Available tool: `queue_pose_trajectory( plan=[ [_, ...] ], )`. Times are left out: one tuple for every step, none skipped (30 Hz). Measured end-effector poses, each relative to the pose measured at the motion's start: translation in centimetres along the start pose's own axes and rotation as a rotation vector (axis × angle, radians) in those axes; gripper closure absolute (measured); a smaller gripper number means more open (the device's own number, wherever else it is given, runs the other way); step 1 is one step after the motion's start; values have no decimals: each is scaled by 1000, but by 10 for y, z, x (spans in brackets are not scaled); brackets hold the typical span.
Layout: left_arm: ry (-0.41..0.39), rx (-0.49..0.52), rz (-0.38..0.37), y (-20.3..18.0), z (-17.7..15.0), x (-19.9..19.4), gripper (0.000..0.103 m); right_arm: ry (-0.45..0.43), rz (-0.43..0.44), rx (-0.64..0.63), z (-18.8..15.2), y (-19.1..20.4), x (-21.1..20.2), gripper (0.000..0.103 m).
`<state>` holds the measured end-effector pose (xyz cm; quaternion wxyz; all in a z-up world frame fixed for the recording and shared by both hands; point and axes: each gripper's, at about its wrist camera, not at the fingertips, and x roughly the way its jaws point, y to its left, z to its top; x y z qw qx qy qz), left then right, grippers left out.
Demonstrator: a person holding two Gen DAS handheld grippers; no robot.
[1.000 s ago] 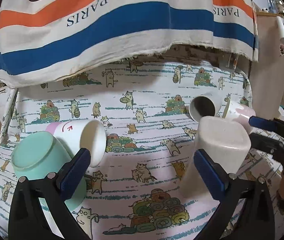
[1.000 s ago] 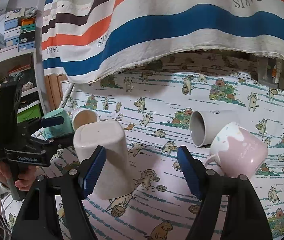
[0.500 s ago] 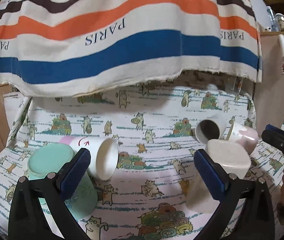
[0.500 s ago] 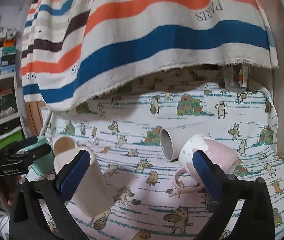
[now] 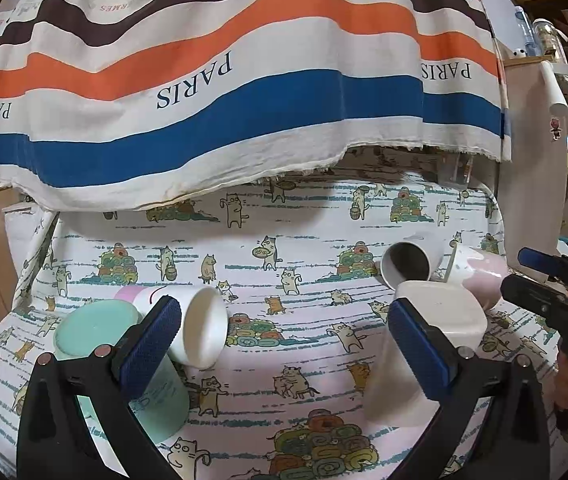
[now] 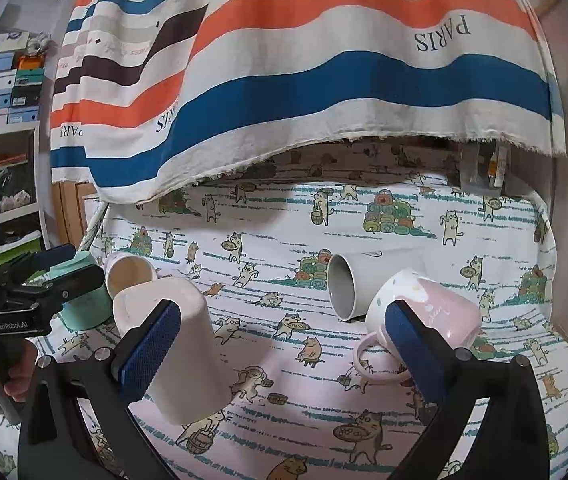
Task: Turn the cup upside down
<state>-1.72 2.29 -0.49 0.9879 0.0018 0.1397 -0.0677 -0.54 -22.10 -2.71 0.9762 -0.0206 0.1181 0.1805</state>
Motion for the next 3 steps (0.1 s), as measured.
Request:
queue_pose_trajectory(
  plan=[
    [0,2,1,0,0,0,0,-1,0,-2,0,0,0,0],
    [2,1,1,0,0,0,0,-2,-1,-4,0,1,0,0],
    [1,0,1,0,0,0,0,-3,-1,-5,0,1,0,0]
  ],
)
